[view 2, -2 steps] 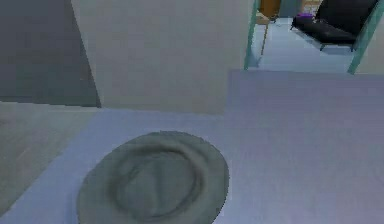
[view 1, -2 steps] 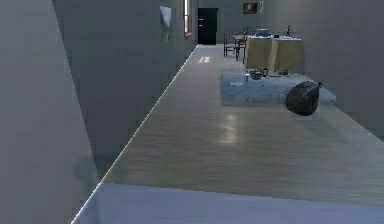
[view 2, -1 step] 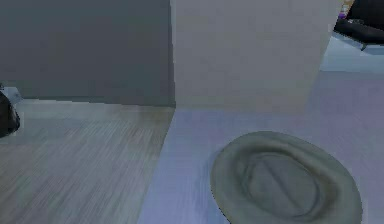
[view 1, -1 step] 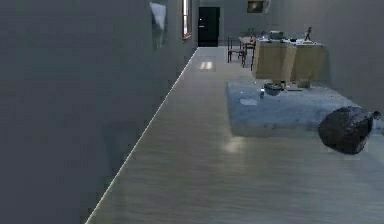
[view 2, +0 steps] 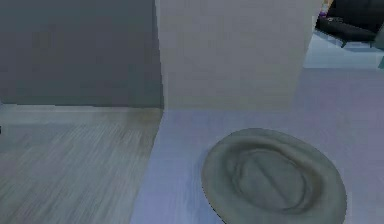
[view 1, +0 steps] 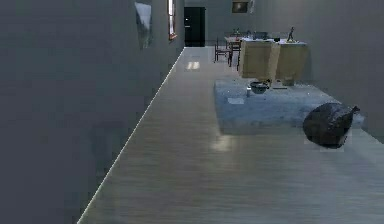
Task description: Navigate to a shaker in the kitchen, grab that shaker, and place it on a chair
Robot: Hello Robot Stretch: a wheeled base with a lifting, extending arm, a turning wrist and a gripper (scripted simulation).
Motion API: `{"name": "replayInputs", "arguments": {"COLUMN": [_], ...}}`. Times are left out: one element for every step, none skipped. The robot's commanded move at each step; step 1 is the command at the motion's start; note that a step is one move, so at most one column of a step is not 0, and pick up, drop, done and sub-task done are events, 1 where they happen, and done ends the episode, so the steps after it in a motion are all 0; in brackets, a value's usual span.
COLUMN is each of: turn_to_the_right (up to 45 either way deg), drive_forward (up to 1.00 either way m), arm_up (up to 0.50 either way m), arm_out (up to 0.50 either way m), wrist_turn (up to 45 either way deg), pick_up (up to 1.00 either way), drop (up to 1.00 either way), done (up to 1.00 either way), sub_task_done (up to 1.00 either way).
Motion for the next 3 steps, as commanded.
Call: {"name": "replayInputs", "arguments": {"turn_to_the_right": [0.0, 0.0, -3.0], "drive_forward": [1.0, 1.0, 0.0], "arm_up": [0.0, 0.0, 0.0], "arm_out": [0.0, 0.0, 0.0], "wrist_turn": [0.0, 0.0, 0.0], "pick_up": [0.0, 0.0, 0.0], "drop": [0.0, 0.0, 0.0], "done": [0.0, 0.0, 0.0], "sub_task_done": [0.0, 0.0, 0.0]}}
